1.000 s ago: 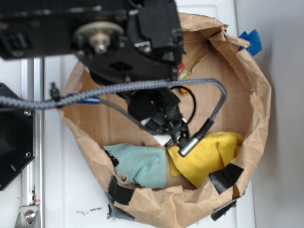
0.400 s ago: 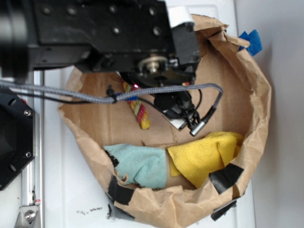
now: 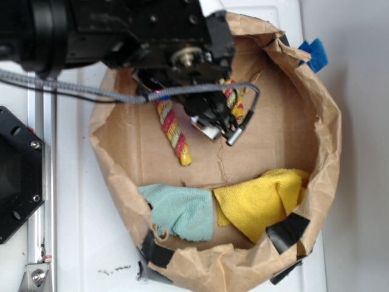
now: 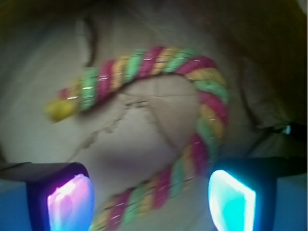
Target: Grab the multicolored rope.
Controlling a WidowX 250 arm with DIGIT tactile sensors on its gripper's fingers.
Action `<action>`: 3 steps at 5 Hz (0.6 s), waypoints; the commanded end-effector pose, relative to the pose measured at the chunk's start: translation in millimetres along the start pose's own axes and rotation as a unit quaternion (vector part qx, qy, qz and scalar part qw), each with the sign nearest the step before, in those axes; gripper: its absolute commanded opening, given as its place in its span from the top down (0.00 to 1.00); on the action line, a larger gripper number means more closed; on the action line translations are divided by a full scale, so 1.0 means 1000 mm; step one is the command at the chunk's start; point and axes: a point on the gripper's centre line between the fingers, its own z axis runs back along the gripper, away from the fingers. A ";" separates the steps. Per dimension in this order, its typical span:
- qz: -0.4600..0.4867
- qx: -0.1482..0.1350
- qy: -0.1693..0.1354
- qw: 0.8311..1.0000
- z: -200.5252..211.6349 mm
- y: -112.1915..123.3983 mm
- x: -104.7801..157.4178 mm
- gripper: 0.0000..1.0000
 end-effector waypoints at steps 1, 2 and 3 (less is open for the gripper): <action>0.009 0.009 -0.017 1.000 -0.020 0.018 0.014 0.00; 0.005 0.016 -0.019 1.000 -0.033 0.013 0.016 0.00; 0.003 0.029 -0.021 0.999 -0.045 0.007 0.013 0.00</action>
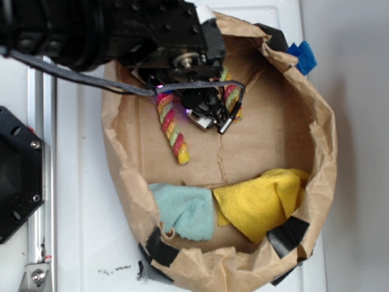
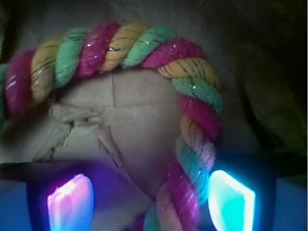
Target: Grab the multicolored rope.
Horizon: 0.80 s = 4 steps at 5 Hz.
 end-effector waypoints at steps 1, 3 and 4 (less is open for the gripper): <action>-0.014 0.021 -0.009 1.000 -0.019 -0.006 -0.001 0.00; -0.018 0.028 -0.006 0.999 -0.021 -0.008 -0.003 0.36; -0.014 0.027 -0.003 1.000 -0.021 -0.008 -0.002 1.00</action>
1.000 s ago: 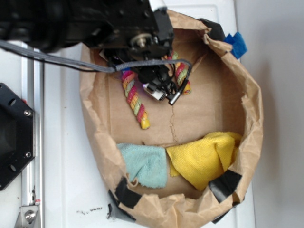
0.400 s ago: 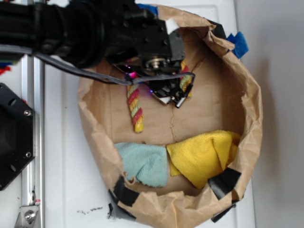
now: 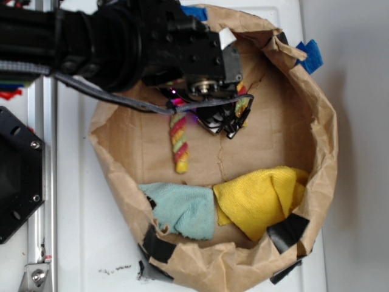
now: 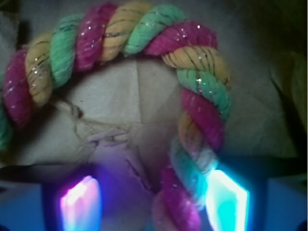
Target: Grab the multicolored rope.
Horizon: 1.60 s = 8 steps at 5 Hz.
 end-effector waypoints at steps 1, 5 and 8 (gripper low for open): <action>-0.004 0.011 0.013 1.000 -0.007 0.009 -0.003 1.00; -0.177 -0.007 -0.019 0.984 0.047 0.001 -0.019 1.00; -0.290 -0.083 -0.029 0.953 0.150 -0.013 -0.014 1.00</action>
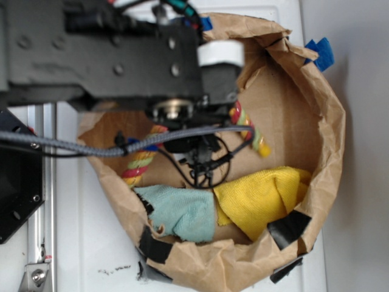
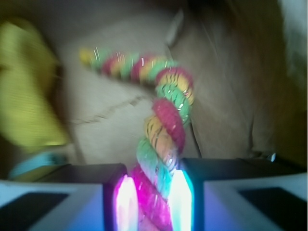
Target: Grab the multicolored rope.
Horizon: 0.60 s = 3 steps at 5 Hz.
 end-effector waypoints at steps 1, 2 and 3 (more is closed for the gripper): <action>-0.045 -0.035 -0.026 0.998 0.034 0.009 0.025 1.00; -0.046 -0.041 -0.032 0.998 0.037 0.010 0.026 1.00; -0.041 -0.033 -0.037 0.998 0.037 0.011 0.026 1.00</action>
